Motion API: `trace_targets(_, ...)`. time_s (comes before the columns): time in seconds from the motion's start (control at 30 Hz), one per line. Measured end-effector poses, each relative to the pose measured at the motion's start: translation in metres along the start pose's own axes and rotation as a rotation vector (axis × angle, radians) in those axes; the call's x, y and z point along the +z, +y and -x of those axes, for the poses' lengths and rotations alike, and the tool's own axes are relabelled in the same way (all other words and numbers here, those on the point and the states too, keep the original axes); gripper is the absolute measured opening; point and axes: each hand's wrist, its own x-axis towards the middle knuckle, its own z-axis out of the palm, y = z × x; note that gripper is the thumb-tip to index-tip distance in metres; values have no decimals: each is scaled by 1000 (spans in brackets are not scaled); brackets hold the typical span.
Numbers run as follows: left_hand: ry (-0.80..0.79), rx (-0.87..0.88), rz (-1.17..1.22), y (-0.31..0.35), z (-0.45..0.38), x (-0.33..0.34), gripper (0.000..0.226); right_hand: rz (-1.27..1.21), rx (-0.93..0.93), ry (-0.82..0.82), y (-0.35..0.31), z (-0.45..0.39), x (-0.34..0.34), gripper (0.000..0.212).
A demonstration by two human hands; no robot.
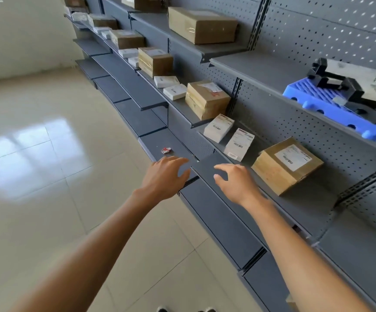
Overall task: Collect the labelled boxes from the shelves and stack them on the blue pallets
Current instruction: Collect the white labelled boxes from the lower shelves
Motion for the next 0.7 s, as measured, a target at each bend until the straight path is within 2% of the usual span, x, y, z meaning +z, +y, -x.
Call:
trace_targets(0.2, -61, 20, 21, -15, -60, 33, 42, -33, 92, 18, 37, -47, 23, 37)
trace_targets(0.47, -241, 92, -41, -25, -152, 72, 41, -118, 227, 6, 97, -118, 41, 34)
trace_targets(0.7, -252, 146, -36, -31, -241, 102, 44, -134, 329, 7, 125, -159, 41, 34)
